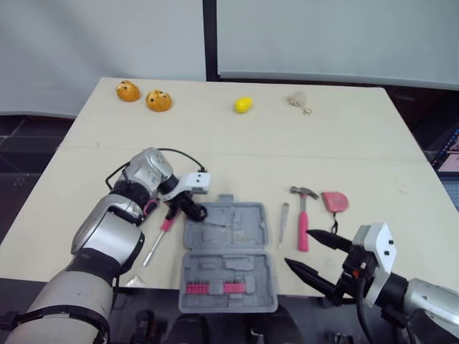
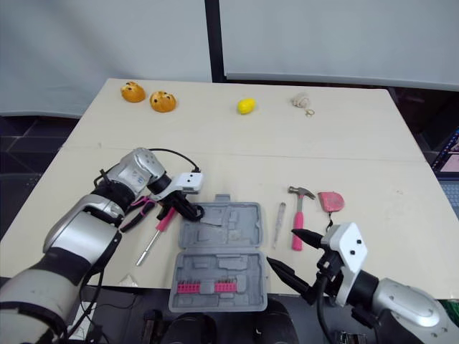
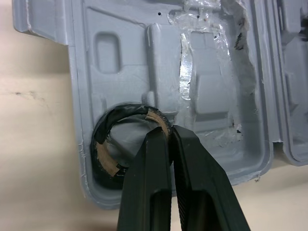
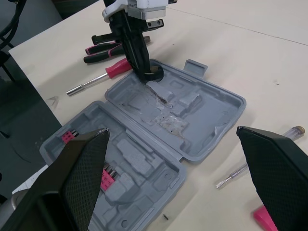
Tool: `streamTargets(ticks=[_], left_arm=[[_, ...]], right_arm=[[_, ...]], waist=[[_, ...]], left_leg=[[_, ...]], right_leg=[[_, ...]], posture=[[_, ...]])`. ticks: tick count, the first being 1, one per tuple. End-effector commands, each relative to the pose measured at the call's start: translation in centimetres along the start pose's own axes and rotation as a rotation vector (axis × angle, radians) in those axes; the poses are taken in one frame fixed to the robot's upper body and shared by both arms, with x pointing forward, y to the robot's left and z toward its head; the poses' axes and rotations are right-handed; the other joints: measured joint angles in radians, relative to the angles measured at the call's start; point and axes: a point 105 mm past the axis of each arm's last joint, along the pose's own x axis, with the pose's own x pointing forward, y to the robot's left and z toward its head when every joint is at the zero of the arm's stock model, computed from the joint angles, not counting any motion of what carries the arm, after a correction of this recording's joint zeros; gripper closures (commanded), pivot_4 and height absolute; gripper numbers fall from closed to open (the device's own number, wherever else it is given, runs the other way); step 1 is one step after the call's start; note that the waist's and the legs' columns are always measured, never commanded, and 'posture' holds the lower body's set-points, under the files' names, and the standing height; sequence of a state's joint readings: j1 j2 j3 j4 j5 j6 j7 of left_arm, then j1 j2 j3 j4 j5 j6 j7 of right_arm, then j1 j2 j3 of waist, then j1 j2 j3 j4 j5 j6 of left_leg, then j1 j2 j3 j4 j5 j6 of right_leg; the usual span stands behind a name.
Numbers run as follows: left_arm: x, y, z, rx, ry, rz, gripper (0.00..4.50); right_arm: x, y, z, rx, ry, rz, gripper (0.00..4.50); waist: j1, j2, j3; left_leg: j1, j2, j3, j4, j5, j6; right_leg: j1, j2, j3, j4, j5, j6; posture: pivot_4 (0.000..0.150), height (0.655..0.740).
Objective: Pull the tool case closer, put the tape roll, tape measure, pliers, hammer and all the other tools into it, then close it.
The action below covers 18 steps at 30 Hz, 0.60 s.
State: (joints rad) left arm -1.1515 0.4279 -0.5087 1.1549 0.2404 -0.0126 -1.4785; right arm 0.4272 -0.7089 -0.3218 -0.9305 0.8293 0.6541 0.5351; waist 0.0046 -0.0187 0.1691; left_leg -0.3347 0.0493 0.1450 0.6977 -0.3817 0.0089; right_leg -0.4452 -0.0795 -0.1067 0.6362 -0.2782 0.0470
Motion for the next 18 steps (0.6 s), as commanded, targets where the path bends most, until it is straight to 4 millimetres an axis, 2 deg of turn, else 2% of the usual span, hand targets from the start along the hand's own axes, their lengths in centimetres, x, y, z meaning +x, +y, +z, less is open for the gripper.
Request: streamTargets(ticks=[1, 15, 18], left_arm=[[-0.67, 0.18, 0.34, 0.038, 0.01, 0.011, 4.47], [-0.81, 0.15, 0.24, 0.058, 0.01, 0.018, 4.47], [-1.21, 0.18, 0.35, 0.063, 0.003, 0.025, 3.52]], right_arm=[[-0.09, 0.21, 0.68, -0.017, -0.033, 0.003, 0.0], [0.06, 0.16, 0.91, -0.019, -0.044, 0.009, 0.0], [0.09, 0.12, 0.99, -0.018, -0.046, 0.009, 0.0]], waist=[[0.0, 0.0, 0.0], [-0.001, 0.0, 0.0], [-0.001, 0.0, 0.0]], left_leg=[[0.0, 0.0, 0.0, 0.0, 0.0, 0.0], [0.0, 0.0, 0.0, 0.0, 0.0, 0.0], [0.0, 0.0, 0.0, 0.0, 0.0, 0.0]], right_leg=[[0.0, 0.0, 0.0, 0.0, 0.0, 0.0], [0.0, 0.0, 0.0, 0.0, 0.0, 0.0], [0.0, 0.0, 0.0, 0.0, 0.0, 0.0]], posture=[[0.15, 0.7292], [0.15, 0.7292], [0.15, 0.7292]])
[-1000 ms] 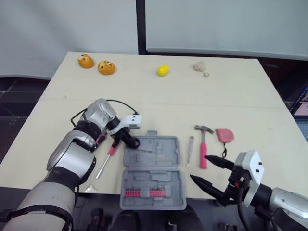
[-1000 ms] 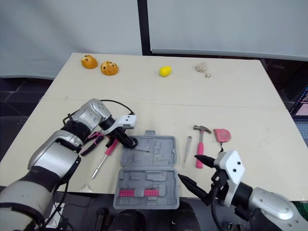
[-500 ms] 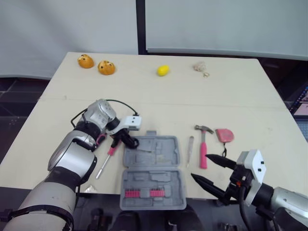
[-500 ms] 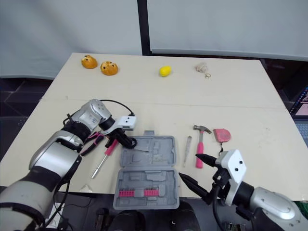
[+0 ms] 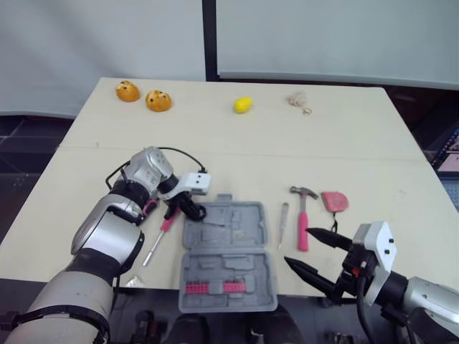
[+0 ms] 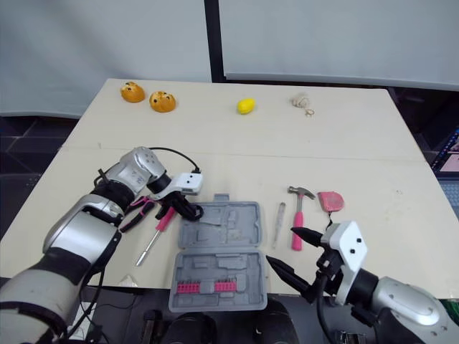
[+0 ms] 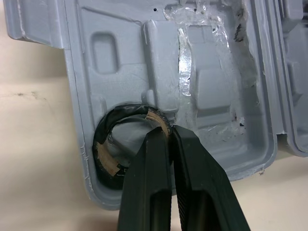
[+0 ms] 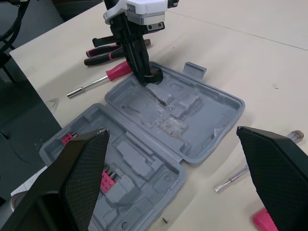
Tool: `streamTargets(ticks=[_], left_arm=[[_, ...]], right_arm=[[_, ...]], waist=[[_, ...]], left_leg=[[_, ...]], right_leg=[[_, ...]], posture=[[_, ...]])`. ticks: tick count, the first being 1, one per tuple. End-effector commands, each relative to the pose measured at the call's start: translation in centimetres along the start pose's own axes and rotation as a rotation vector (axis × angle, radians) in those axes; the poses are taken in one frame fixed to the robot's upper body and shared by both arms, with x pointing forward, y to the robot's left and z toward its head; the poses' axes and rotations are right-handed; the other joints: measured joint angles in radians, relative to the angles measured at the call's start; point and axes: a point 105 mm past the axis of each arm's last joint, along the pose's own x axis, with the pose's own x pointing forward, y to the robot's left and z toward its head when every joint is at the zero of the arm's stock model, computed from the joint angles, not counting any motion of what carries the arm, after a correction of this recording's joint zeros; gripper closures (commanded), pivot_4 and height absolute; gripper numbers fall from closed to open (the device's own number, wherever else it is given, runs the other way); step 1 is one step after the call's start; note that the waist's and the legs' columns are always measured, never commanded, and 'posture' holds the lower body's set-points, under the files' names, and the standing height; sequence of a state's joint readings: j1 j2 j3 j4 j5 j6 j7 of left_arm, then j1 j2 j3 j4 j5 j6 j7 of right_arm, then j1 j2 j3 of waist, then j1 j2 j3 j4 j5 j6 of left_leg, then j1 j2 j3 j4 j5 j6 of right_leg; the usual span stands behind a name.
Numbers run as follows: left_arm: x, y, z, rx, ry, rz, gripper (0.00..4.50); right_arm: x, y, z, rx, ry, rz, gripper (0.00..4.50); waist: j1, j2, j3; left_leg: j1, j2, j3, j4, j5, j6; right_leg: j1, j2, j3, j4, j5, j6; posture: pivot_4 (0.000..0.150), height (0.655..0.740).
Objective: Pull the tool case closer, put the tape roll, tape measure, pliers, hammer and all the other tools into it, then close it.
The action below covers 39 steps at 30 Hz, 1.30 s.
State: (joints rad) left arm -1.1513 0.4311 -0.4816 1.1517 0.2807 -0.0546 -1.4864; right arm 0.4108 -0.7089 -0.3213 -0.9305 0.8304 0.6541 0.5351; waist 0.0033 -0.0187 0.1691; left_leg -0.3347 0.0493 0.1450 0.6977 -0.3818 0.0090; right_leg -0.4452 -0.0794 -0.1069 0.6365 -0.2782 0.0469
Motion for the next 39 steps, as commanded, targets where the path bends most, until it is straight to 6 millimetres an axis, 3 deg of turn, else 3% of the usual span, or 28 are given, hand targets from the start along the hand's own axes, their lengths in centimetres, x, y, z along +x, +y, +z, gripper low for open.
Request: streamTargets(ticks=[1, 5, 9, 12, 15, 18, 21, 25, 39], left_arm=[[-1.3, 0.3, 0.4, 0.033, -0.016, 0.035, 3.01], [-5.4, -0.5, 0.2, 0.0, -0.132, 0.058, 0.97], [-5.9, -1.5, -0.1, 0.025, -0.315, 0.089, 0.97], [-5.8, -1.0, 0.6, -0.014, -0.566, 0.177, 0.97], [-5.5, -0.4, 0.2, -0.081, -0.712, 0.272, 1.86], [-3.9, -0.4, -0.5, -0.141, -0.709, 0.286, 3.34], [-2.1, -0.9, -0.6, -0.143, -0.71, 0.272, 3.34], [-1.2, -0.8, -0.6, -0.158, -0.712, 0.298, 3.34], [0.3, -0.6, -2.2, -0.173, -0.653, 0.328, 3.34]], right_arm=[[0.0, 0.2, 0.7, -0.008, -0.035, 0.006, 0.0], [-0.2, 0.3, 0.9, -0.008, -0.038, 0.009, 0.0], [-0.4, 0.1, 0.9, -0.006, -0.035, 0.005, 0.0], [-0.4, -0.1, 0.9, -0.005, -0.034, 0.008, 0.0], [-0.2, -0.1, 1.0, -0.005, -0.032, 0.02, 0.0], [-0.2, -0.4, 1.1, -0.005, -0.026, 0.04, 0.0], [0.3, -0.9, 1.0, -0.013, -0.01, 0.057, 0.0], [0.5, -1.3, 1.2, -0.016, -0.007, 0.068, 0.0], [0.2, -1.2, 1.2, -0.018, 0.007, 0.071, 0.0]], waist=[[0.0, 0.0, 0.0], [-0.007, 0.0, 0.0], [-0.004, 0.003, -0.002], [0.004, 0.003, -0.002], [0.011, 0.001, -0.002], [0.012, 0.0, -0.003], [0.01, 0.0, -0.003], [0.012, 0.0, -0.003], [0.018, 0.0, -0.003]], left_leg=[[0.0, 0.0, 0.0, 0.0, 0.0, 0.0], [0.0, 0.001, 0.0, 0.0, 0.0, 0.0], [0.001, 0.002, 0.0, 0.0, 0.0, -0.001], [0.001, 0.003, 0.0, 0.001, 0.0, 0.0], [-0.001, 0.0, 0.0, 0.002, -0.001, 0.0], [0.0, 0.0, 0.0, 0.002, -0.001, 0.0], [0.001, 0.0, 0.001, 0.001, -0.001, 0.0], [0.0, 0.0, 0.0, 0.001, -0.001, 0.0], [0.001, 0.0, 0.001, 0.001, -0.001, 0.0]], right_leg=[[0.0, 0.0, 0.0, 0.0, 0.0, 0.0], [0.0, 0.0, 0.0, 0.001, 0.0, 0.0], [0.0, -0.001, 0.001, 0.003, 0.0, 0.0], [0.0, -0.002, 0.001, 0.005, 0.0, 0.0], [0.0, -0.001, 0.0, 0.005, 0.0, 0.0], [0.0, -0.001, 0.0, 0.004, 0.0, 0.0], [0.0, -0.001, 0.0, 0.005, 0.0, 0.0], [0.0, -0.001, 0.0, 0.005, 0.0, 0.0], [0.0, -0.001, 0.0, 0.001, 0.0, 0.0]], posture=[[0.15, 0.7292], [0.15, 0.7292], [0.15, 0.7292], [0.15, 0.7292], [0.15, 0.7292], [0.15, 0.7292], [0.15, 0.7292], [0.15, 0.7292], [0.15, 0.7292]])
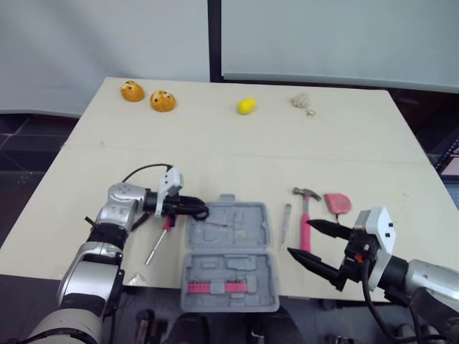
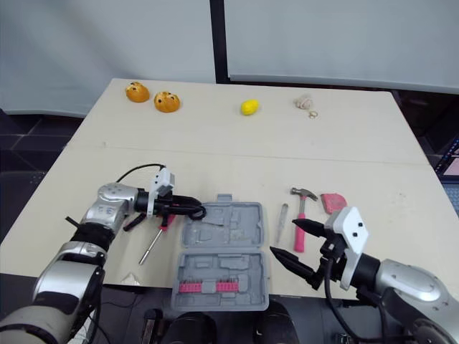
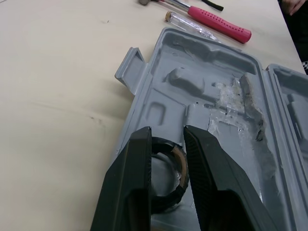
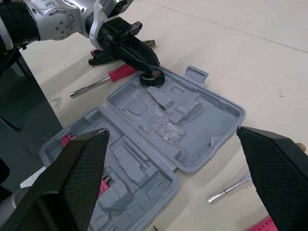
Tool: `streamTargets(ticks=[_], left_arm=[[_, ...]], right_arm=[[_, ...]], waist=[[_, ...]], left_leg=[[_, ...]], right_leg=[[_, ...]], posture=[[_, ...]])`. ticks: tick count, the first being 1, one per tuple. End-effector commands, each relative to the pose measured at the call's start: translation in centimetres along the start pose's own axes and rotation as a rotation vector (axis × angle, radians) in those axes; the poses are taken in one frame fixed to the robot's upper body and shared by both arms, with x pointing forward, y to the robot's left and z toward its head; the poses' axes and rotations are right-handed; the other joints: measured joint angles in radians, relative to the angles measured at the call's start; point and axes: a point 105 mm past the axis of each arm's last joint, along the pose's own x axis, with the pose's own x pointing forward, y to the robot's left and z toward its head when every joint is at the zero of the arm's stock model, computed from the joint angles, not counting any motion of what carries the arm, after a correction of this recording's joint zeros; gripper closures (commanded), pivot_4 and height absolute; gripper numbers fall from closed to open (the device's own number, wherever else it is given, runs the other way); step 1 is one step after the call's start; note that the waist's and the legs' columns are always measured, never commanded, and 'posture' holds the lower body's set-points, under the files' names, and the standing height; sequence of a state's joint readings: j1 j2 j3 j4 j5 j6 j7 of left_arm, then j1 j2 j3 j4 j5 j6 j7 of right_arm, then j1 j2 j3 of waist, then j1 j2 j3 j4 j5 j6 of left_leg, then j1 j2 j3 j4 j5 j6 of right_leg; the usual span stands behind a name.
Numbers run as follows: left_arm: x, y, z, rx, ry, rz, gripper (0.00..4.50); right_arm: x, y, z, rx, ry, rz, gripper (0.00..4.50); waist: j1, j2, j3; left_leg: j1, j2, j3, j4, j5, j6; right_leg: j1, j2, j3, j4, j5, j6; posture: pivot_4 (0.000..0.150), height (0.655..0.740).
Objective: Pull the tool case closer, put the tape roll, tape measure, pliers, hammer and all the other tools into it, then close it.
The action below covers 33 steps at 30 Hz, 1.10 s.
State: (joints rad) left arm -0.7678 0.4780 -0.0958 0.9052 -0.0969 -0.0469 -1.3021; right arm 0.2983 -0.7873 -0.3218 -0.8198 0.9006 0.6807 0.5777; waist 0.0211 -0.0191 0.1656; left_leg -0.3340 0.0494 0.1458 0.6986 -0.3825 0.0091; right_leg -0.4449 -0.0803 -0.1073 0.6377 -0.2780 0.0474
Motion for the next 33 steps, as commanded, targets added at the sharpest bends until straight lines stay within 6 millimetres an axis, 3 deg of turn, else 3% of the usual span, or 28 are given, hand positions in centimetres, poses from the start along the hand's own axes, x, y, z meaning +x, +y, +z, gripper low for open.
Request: streamTargets(ticks=[1, 16, 33], left_arm=[[-0.1, 0.3, 0.0, 0.025, 0.008, 0.02, 3.34], [0.8, 0.3, 0.7, 0.042, -0.018, 0.0, 3.34], [0.8, -0.1, -2.6, 0.237, 0.149, 0.024, 3.34]], right_arm=[[-0.3, 0.5, 0.7, -0.028, -0.01, 0.02, 0.0], [-0.5, 0.5, 0.6, -0.015, -0.007, 0.011, 0.0], [-0.7, 0.1, 0.8, -0.016, -0.002, 0.0, 0.0]], waist=[[0.0, 0.0, 0.0], [0.0, 0.0, 0.0], [0.0, -0.001, -0.001]], left_leg=[[0.0, 0.0, 0.0, 0.0, 0.0, 0.0], [0.0, 0.0, 0.0, 0.0, 0.0, 0.0], [0.001, 0.0, 0.0, -0.001, 0.0, 0.0]], right_leg=[[0.0, 0.0, 0.0, 0.0, 0.0, 0.0], [0.0, 0.0, 0.0, 0.0, 0.0, 0.0], [0.0, -0.001, 0.0, -0.001, 0.0, 0.0]], posture=[[0.15, 0.7292], [0.15, 0.7292], [0.15, 0.7292]])
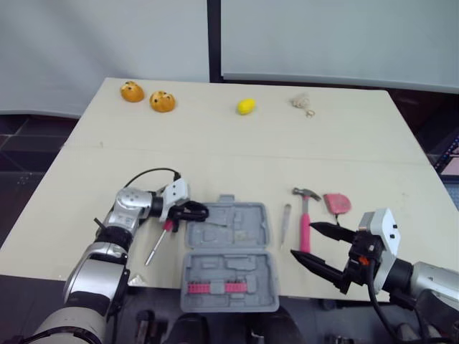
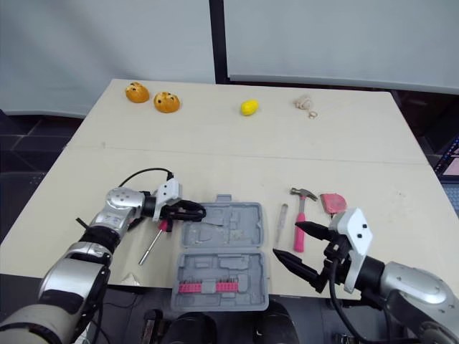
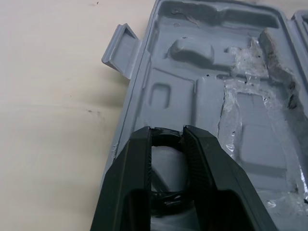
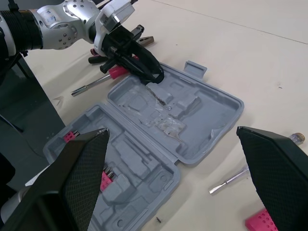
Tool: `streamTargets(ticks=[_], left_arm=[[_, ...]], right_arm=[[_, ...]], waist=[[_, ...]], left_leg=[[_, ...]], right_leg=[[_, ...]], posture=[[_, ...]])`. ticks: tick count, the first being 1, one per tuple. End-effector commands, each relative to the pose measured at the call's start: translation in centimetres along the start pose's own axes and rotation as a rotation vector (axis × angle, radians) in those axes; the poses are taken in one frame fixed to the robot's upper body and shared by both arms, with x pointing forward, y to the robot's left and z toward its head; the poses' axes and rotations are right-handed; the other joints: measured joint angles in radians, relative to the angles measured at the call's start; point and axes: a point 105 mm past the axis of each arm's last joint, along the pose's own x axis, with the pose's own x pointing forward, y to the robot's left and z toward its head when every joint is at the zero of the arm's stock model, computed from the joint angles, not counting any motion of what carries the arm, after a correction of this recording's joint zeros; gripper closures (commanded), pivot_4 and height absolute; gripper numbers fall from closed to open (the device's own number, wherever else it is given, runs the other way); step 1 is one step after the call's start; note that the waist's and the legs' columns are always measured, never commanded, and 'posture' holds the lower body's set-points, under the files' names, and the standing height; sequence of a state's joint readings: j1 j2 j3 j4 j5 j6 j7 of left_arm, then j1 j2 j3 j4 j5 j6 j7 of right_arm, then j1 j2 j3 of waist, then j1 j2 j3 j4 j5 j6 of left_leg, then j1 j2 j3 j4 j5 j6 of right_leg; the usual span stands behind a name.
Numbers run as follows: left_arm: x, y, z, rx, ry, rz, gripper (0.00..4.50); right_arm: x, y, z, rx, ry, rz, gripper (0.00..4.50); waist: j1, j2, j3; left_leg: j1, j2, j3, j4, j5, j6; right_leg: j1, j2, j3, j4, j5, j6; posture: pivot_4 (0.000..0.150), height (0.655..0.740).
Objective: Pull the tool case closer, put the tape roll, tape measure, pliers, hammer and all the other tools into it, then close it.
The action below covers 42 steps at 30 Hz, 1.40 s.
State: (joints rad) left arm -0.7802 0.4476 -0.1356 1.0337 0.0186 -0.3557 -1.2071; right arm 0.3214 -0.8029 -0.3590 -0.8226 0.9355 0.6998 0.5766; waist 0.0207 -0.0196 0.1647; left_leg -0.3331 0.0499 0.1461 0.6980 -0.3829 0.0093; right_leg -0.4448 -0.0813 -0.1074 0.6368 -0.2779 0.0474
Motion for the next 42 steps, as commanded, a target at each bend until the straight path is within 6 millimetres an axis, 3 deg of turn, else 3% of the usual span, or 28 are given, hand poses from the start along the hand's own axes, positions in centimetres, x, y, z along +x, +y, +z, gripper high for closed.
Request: streamTargets(ticks=[1, 6, 9, 12, 14, 17, 21, 25, 29, 32, 34, 42], left_arm=[[-0.4, -0.5, -1.3, 0.043, 0.072, -0.022, 3.34], [-0.5, 0.2, -0.1, 0.071, 0.019, 0.017, 3.34], [-1.8, 1.4, 2.0, 0.061, -0.073, 0.061, 3.34], [-5.3, 2.0, 4.2, -0.021, -0.203, 0.097, 2.51], [-7.9, 1.7, 5.1, -0.056, -0.242, 0.14, 1.49], [-12.1, 0.2, 3.9, -0.114, -0.195, 0.251, 0.02], [-18.2, -2.9, -0.2, -0.269, -0.061, 0.45, 0.02], [-22.9, -6.4, -3.8, -0.41, 0.044, 0.613, 0.02], [-26.6, -8.8, -6.8, -0.508, 0.118, 0.794, 0.02], [-28.0, -10.7, -8.8, -0.55, 0.19, 0.857, 0.02], [-28.0, -11.2, -9.1, -0.547, 0.209, 0.862, 0.02], [-27.6, -9.7, -8.1, -0.501, 0.193, 0.871, 0.02]], right_arm=[[-0.2, 0.1, 0.8, -0.037, -0.016, 0.005, 0.0], [-0.4, -0.6, 0.7, -0.044, -0.003, -0.016, 0.0], [-0.9, -1.0, 0.8, -0.065, 0.019, -0.032, 0.0], [-2.3, -2.4, 1.1, -0.077, 0.044, -0.084, 0.0], [-3.7, -3.6, 1.1, -0.079, 0.074, -0.129, 0.0], [-6.6, -5.8, 0.6, -0.066, 0.129, -0.211, 0.0], [-11.2, -9.4, -0.7, -0.044, 0.221, -0.354, 0.0], [-15.2, -12.3, -2.3, -0.05, 0.311, -0.486, 0.0], [-17.0, -13.4, -2.9, -0.046, 0.328, -0.535, 0.0], [-17.5, -14.3, -3.5, -0.052, 0.329, -0.56, 0.0], [-17.7, -14.7, -3.8, -0.059, 0.334, -0.558, 0.0], [-17.7, -15.6, -4.3, -0.056, 0.275, -0.554, 0.0]], waist=[[0.0, 0.0, 0.0], [0.0, 0.0, 0.0], [0.0, 0.0, 0.0], [-0.004, -0.001, 0.0], [-0.01, 0.0, 0.0], [-0.019, 0.0, -0.001], [-0.026, 0.001, -0.001], [-0.023, 0.001, -0.001], [-0.016, 0.002, -0.002], [-0.021, 0.005, -0.003], [-0.024, 0.005, -0.003], [-0.024, 0.008, -0.004]], left_leg=[[0.0, 0.0, 0.0, 0.0, 0.0, 0.0], [0.0, 0.0, 0.0, 0.0, 0.0, 0.0], [0.0, 0.0, 0.0, 0.0, 0.0, 0.0], [-0.001, 0.0, 0.0, 0.0, 0.0, 0.0], [-0.001, 0.005, -0.001, 0.0, 0.0, 0.0], [0.0, 0.007, 0.0, -0.001, -0.001, -0.001], [0.002, 0.009, 0.001, -0.002, -0.002, -0.001], [0.004, 0.012, 0.002, -0.002, -0.004, -0.002], [0.004, 0.012, 0.002, -0.002, -0.009, 0.0], [0.004, 0.013, 0.003, -0.002, -0.01, -0.002], [0.005, 0.013, 0.004, -0.002, -0.011, -0.003], [0.01, 0.014, 0.007, -0.005, -0.012, -0.005]], right_leg=[[0.0, 0.0, 0.0, 0.0, 0.0, 0.0], [0.0, 0.0, 0.0, 0.0, 0.0, 0.0], [0.0, 0.0, 0.0, 0.0, 0.0, 0.0], [0.0, 0.0, 0.0, 0.0, 0.0, 0.0], [0.0, 0.001, 0.0, 0.002, 0.0, 0.0], [0.0, 0.001, 0.001, 0.002, 0.0, 0.0], [0.002, 0.0, 0.003, -0.003, 0.0, 0.0], [0.002, 0.0, 0.004, -0.005, -0.001, -0.001], [0.002, -0.002, 0.003, -0.006, -0.001, -0.002], [0.002, -0.002, 0.003, -0.006, -0.001, -0.003], [0.002, -0.002, 0.003, -0.006, -0.002, -0.003], [0.002, -0.002, 0.004, -0.005, -0.003, -0.005]], posture=[[0.15, 0.7292], [0.15, 0.7292], [0.15, 0.7292], [0.15, 0.7292], [0.15, 0.7292], [0.15, 0.7292], [0.15, 0.7292], [0.15, 0.7292], [0.15, 0.7292], [0.15, 0.7292], [0.15, 0.7292], [0.15, 0.7292]])
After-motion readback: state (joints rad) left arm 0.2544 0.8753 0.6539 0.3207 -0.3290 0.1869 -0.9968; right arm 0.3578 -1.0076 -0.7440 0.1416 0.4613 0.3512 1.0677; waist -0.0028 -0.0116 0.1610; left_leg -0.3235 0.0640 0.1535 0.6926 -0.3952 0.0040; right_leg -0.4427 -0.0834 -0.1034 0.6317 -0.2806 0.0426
